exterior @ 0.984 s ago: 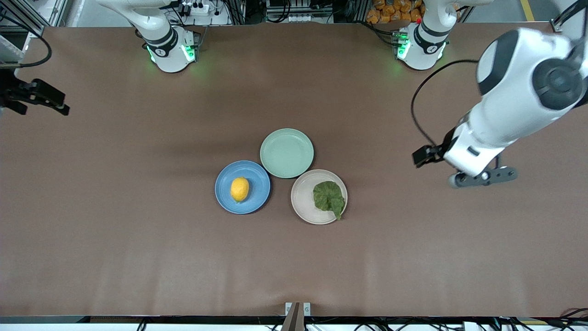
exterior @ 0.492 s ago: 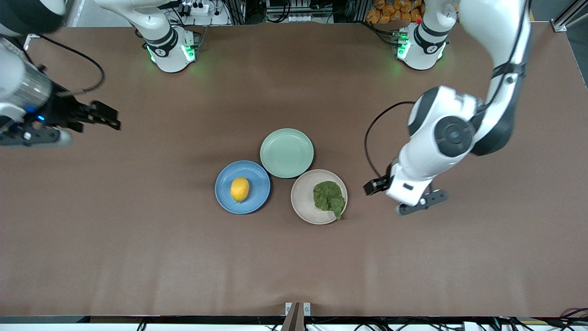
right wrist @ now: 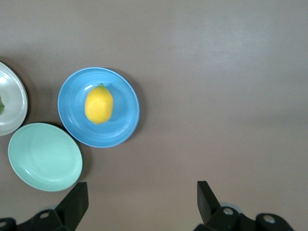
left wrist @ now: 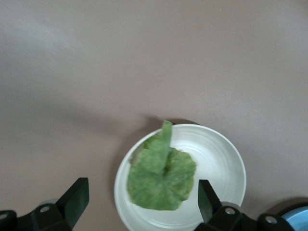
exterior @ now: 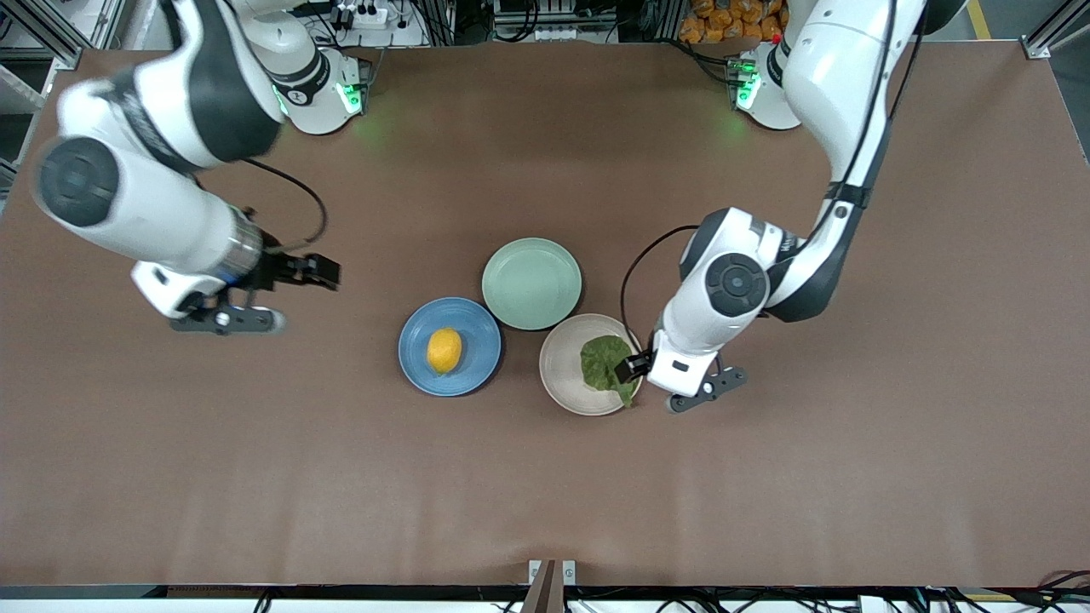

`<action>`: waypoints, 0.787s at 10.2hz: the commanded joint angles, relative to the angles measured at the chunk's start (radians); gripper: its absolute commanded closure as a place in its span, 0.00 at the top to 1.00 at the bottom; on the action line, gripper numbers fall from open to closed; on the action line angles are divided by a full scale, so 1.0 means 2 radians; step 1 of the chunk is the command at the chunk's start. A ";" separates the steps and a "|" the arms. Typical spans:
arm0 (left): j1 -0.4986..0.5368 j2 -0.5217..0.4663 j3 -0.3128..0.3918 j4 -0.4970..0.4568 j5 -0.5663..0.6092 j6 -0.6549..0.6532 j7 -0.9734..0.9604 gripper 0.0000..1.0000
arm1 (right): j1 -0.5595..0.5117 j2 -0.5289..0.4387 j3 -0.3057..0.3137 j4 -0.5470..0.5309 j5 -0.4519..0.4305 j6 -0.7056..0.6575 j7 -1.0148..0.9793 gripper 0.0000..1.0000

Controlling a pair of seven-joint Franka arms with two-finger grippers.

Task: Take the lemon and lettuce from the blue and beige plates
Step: 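Reach the left gripper to the lettuce while the right gripper reaches the lemon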

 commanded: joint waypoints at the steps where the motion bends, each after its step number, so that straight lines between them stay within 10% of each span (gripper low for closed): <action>1: -0.038 0.036 0.017 0.015 0.012 0.041 -0.056 1.00 | 0.022 0.044 -0.001 0.007 0.004 0.047 0.050 1.00; 8: -0.069 0.085 0.041 0.014 0.014 0.088 -0.068 1.00 | 0.059 0.144 0.014 -0.007 0.001 0.198 0.103 1.00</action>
